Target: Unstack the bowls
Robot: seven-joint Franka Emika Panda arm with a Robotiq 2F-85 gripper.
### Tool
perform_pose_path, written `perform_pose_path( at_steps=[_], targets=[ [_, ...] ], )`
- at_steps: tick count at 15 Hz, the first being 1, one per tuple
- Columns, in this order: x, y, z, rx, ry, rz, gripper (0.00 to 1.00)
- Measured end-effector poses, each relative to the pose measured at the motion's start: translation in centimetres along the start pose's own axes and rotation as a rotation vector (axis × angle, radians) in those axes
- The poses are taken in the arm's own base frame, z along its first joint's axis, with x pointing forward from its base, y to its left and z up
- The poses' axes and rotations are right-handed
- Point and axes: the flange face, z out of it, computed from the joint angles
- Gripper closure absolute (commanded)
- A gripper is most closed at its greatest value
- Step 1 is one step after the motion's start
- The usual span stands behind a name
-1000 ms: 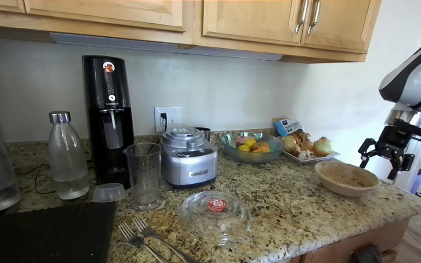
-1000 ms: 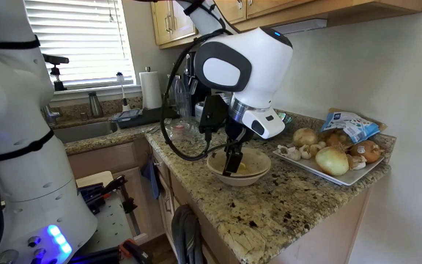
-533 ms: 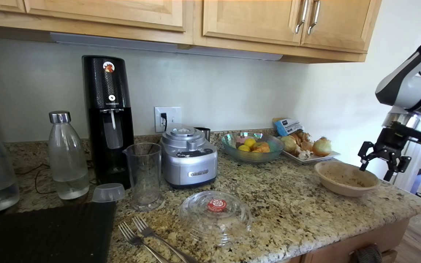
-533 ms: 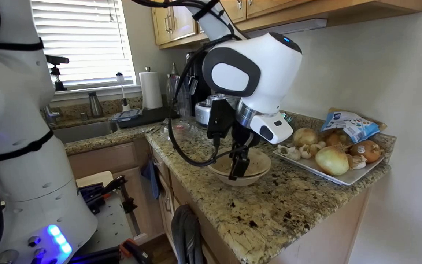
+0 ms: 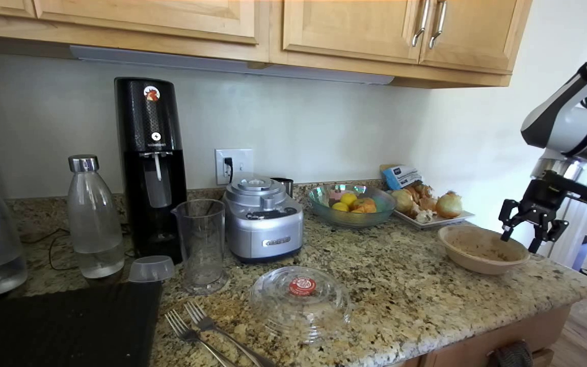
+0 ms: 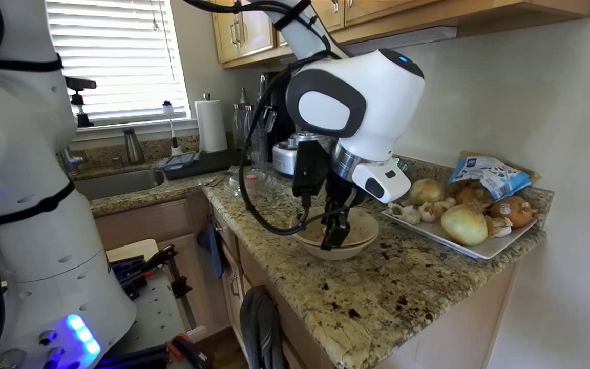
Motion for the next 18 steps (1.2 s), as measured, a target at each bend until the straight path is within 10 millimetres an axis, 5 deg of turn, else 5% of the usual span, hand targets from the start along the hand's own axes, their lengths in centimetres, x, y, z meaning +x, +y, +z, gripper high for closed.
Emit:
perform_pose_path(
  at_steps=[8, 12, 16, 18],
  targets=[
    [0.3, 0.6, -0.1, 0.002, 0.004, 0.002, 0.89],
    [0.4, 0.6, -0.2, 0.009, 0.007, -0.008, 0.97],
    [0.4, 0.9, -0.3, 0.011, 0.009, -0.006, 0.89],
    [0.5, 1.1, -0.3, 0.012, 0.009, -0.004, 0.94]
  ],
)
